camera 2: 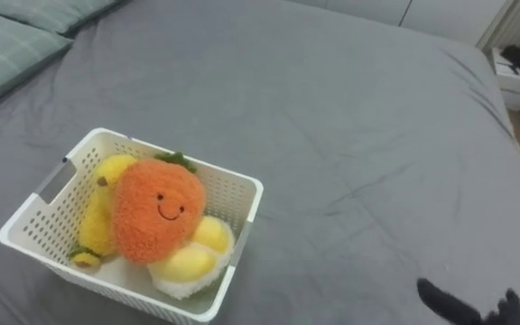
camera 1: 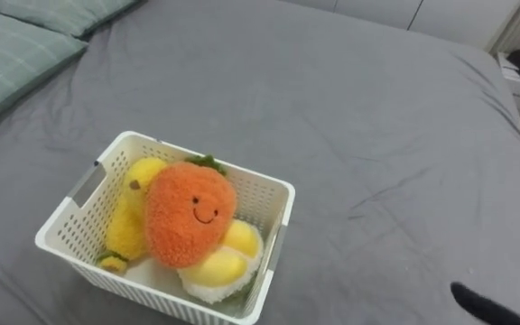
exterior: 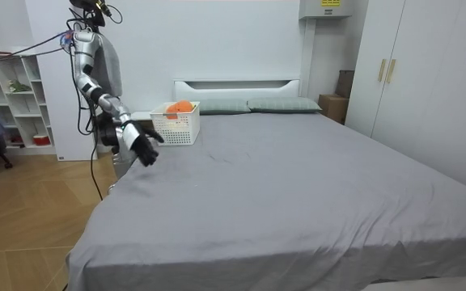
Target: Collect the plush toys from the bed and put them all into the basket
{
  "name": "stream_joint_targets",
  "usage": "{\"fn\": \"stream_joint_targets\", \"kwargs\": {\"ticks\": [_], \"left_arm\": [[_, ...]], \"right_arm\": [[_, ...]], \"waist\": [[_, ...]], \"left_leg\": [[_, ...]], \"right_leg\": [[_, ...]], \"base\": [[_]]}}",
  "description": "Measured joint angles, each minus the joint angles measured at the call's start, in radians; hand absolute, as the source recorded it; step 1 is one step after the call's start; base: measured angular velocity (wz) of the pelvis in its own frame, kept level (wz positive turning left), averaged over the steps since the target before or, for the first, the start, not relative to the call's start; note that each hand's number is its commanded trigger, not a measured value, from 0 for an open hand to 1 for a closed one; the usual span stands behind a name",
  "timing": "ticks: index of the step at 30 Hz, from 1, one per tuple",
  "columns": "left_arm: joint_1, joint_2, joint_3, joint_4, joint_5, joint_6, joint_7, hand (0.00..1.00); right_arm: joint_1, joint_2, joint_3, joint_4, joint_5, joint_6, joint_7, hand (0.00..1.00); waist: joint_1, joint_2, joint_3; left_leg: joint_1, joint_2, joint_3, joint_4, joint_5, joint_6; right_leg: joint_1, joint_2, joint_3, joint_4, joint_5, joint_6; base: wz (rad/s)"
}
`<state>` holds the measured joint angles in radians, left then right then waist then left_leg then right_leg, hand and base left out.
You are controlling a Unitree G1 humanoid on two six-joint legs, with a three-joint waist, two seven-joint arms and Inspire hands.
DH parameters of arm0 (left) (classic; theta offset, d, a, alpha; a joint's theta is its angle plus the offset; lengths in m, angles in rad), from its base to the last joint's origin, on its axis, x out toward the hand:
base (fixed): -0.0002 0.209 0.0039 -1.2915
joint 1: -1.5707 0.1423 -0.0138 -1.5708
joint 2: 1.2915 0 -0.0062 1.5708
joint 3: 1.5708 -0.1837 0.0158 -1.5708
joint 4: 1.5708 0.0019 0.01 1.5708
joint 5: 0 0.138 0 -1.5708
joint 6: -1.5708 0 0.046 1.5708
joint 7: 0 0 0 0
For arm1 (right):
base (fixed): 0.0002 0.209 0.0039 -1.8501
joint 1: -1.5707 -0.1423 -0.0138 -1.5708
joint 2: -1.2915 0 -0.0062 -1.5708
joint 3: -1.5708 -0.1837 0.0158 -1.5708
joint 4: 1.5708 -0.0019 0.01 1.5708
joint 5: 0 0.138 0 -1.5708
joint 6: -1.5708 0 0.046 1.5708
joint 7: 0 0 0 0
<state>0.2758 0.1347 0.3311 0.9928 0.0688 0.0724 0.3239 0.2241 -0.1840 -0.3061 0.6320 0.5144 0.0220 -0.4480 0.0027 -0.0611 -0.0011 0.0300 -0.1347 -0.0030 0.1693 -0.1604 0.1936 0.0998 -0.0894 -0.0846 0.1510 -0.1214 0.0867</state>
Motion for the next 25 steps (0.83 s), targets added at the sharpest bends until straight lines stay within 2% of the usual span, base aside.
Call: {"fn": "stream_joint_targets", "kwargs": {"ticks": [3, 6, 11, 14, 18, 25], "left_arm": [[0.004, 0.001, 0.000, 0.001, 0.000, 0.000, 0.000, 0.00], [0.007, 0.000, 0.001, 0.000, 0.001, 0.000, -0.007, 0.00], [-0.007, 0.000, 0.000, 0.000, 0.002, -0.001, -0.050, 0.00], [-0.018, -0.007, -0.003, 0.015, 0.001, 0.001, -0.073, 0.00], [-0.032, -0.014, -0.022, 0.031, 0.001, 0.001, -0.077, 0.00], [-0.036, -0.038, -0.075, 0.050, -0.038, 0.000, -0.077, 0.00]], "right_arm": [[0.000, 0.001, -0.024, 0.125, 0.078, -0.015, -0.003, 0.00], [0.010, 0.021, -0.072, 0.277, 0.153, -0.020, 0.006, 0.00], [0.022, 0.033, -0.070, 0.460, 0.155, -0.018, 0.075, 0.00], [0.036, 0.044, -0.067, 0.518, 0.143, 0.000, 0.137, 0.00], [0.033, 0.056, -0.025, 0.578, 0.139, 0.001, 0.193, 0.00], [-0.026, 0.073, 0.087, 0.656, 0.044, 0.005, 0.324, 0.00]], "waist": [[-0.013, 0.001, 0.0006], [-0.028, 0.001, 0.0007], [-0.043, 0.006, 0.0011], [-0.043, 0.013, 0.0009], [-0.032, 0.019, 0.0007], [-0.024, 0.037, 0.0039]], "left_leg": [[-0.001, 0.000, 0.000, -0.001, 0.000, 0.000], [0.000, 0.000, -0.001, -0.002, -0.002, -0.001], [-0.002, 0.000, -0.004, -0.001, -0.010, -0.007], [-0.002, 0.000, -0.004, -0.001, -0.010, -0.006], [0.000, 0.000, 0.000, 0.000, -0.008, -0.002], [0.007, 0.000, 0.000, -0.003, -0.011, -0.006]], "right_leg": [[-0.003, 0.001, 0.003, 0.000, -0.001, -0.001], [-0.002, 0.002, 0.002, 0.001, -0.002, -0.002], [-0.003, 0.002, 0.002, 0.004, -0.002, -0.003], [-0.005, 0.002, 0.002, 0.006, -0.003, -0.004], [-0.002, 0.002, 0.002, 0.002, -0.003, -0.004], [0.006, 0.001, 0.000, 0.000, -0.005, -0.006]], "base": [[0.00], [-0.02], [0.00], [0.00], [-0.02], [0.00]]}}
